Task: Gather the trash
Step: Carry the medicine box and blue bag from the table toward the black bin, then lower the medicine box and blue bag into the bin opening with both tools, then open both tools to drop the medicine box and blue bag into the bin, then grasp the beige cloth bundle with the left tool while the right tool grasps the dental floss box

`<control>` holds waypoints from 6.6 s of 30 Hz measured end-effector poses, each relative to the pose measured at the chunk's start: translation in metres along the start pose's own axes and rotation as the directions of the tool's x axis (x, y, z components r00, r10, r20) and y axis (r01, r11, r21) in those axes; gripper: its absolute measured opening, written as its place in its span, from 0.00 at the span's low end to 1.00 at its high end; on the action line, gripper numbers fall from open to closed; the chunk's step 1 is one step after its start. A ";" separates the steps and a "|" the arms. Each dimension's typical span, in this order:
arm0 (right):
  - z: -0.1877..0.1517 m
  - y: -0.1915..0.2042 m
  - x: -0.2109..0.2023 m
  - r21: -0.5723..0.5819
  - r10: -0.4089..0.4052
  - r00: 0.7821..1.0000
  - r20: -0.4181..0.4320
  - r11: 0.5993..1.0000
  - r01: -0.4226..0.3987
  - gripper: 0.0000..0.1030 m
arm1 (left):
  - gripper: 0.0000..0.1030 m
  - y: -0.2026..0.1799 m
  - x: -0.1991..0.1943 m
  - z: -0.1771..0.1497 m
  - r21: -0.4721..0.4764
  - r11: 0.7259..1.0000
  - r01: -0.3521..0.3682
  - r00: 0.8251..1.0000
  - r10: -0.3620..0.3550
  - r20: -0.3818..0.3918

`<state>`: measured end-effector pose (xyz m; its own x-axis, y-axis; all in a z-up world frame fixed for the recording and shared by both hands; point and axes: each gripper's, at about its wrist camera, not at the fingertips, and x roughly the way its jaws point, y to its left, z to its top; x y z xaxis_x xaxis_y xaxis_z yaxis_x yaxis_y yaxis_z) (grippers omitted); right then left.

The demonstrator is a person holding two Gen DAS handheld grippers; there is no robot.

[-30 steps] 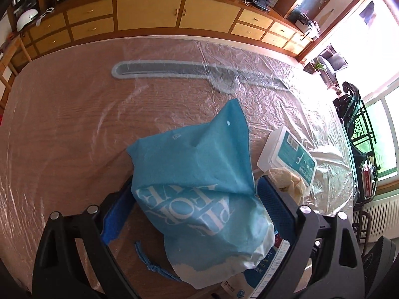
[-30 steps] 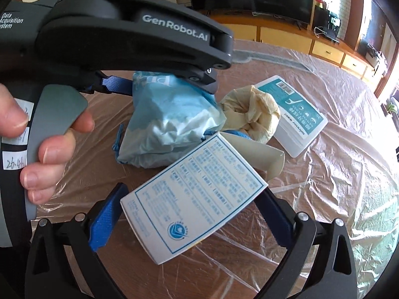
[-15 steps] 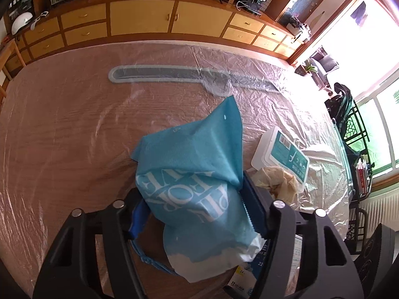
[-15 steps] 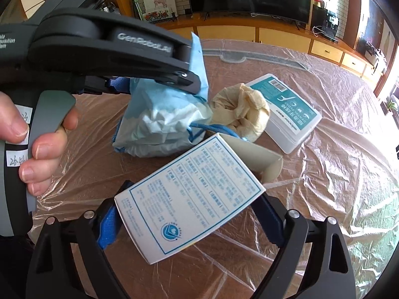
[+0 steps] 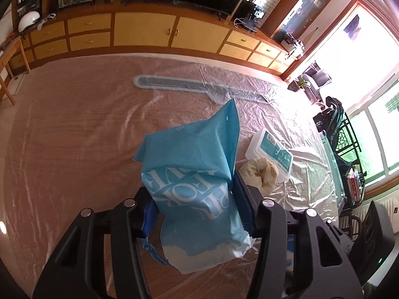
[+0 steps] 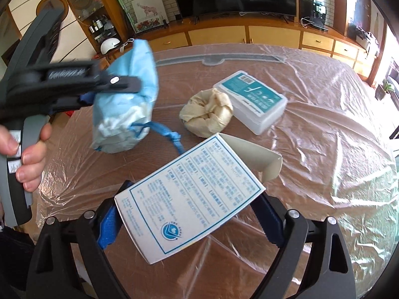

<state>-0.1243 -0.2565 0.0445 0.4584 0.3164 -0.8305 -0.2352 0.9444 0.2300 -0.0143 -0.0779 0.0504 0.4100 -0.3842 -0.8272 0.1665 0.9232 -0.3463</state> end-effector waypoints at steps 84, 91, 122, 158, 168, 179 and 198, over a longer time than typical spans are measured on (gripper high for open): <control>-0.194 0.008 -0.075 0.091 0.103 0.976 -0.192 0.992 -0.087 0.86 | 0.52 -0.074 -0.019 -0.250 0.548 0.814 0.191 0.963 -0.046 -0.267; -0.194 0.008 -0.064 0.066 0.077 0.974 -0.213 0.996 -0.065 0.86 | 0.52 -0.067 -0.009 -0.255 0.557 0.813 0.168 0.961 -0.010 -0.275; -0.194 0.007 -0.034 -0.011 0.025 0.957 -0.290 0.999 -0.030 0.86 | 0.52 -0.073 0.005 -0.267 0.598 0.794 0.111 0.965 0.059 -0.257; -0.038 -0.020 -0.109 -0.214 -0.221 0.958 0.182 0.942 0.258 0.96 | 0.98 -0.055 -0.060 -0.124 0.463 0.878 -0.125 0.982 0.044 0.182; 0.032 -0.065 -0.035 -0.276 -0.188 0.980 0.068 0.940 0.200 0.84 | 0.98 -0.061 0.016 -0.045 0.450 0.881 -0.147 0.987 0.099 0.128; 0.068 -0.076 0.016 -0.371 -0.056 0.998 -0.041 0.928 0.037 0.64 | 0.86 -0.063 0.057 -0.007 0.491 0.863 -0.120 0.992 0.080 0.102; 0.087 -0.054 0.051 -0.501 -0.043 0.996 -0.079 0.865 -0.003 0.59 | 0.57 -0.075 0.078 0.002 0.607 0.792 -0.066 0.998 0.050 0.043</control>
<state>-0.0137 -0.2839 0.0335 0.3990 0.2677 -0.8770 -0.6340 0.7715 -0.0530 0.0070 -0.1769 0.0129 0.4561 -0.3368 -0.8237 0.6490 0.7592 0.0489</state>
